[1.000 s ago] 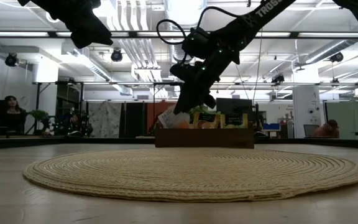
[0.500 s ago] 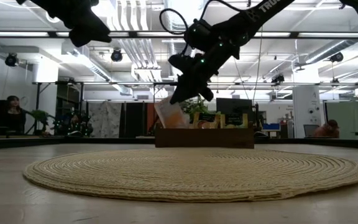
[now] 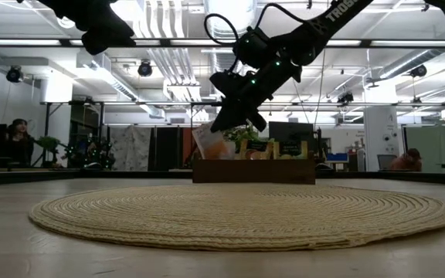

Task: Pick & Place Tea
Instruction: Put the white tea bag into the left section of the wooden organizer, then return to Home Position

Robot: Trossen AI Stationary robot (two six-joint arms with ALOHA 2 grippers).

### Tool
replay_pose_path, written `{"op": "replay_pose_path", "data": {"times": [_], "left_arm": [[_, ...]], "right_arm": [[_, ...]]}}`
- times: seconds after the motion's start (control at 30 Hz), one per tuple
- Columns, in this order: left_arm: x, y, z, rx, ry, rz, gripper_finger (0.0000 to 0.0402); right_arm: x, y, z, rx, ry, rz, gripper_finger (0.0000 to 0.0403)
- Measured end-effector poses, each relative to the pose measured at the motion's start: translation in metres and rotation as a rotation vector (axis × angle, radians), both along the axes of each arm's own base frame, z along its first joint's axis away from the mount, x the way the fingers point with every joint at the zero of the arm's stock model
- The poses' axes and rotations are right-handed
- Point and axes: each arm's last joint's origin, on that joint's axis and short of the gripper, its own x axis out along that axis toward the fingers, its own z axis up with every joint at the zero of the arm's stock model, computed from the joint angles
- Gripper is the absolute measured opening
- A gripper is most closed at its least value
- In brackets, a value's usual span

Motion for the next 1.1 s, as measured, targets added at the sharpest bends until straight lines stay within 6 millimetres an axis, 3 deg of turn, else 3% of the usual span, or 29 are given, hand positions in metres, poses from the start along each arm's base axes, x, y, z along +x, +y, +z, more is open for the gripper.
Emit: {"op": "replay_pose_path", "data": {"times": [0.23, 0.53, 0.9, 1.1], "left_arm": [[-0.003, -0.001, 0.001, -0.005, -0.013, 0.005, 0.0131], [-0.003, -0.001, 0.002, -0.015, -0.015, 0.01, 0.0131], [-0.003, -0.001, 0.002, -0.031, -0.019, 0.016, 0.0131], [-0.003, -0.001, 0.002, -0.037, -0.02, 0.019, 0.0131]], "right_arm": [[-0.005, 0.003, -0.012, 0.011, 0.02, -0.001, 0.0008], [-0.005, 0.003, -0.013, 0.024, 0.01, -0.018, 0.0014], [-0.01, 0.003, -0.02, 0.047, 0.071, -0.077, 0.0123], [-0.011, 0.004, -0.002, 0.006, 0.031, -0.045, 0.016]]}}
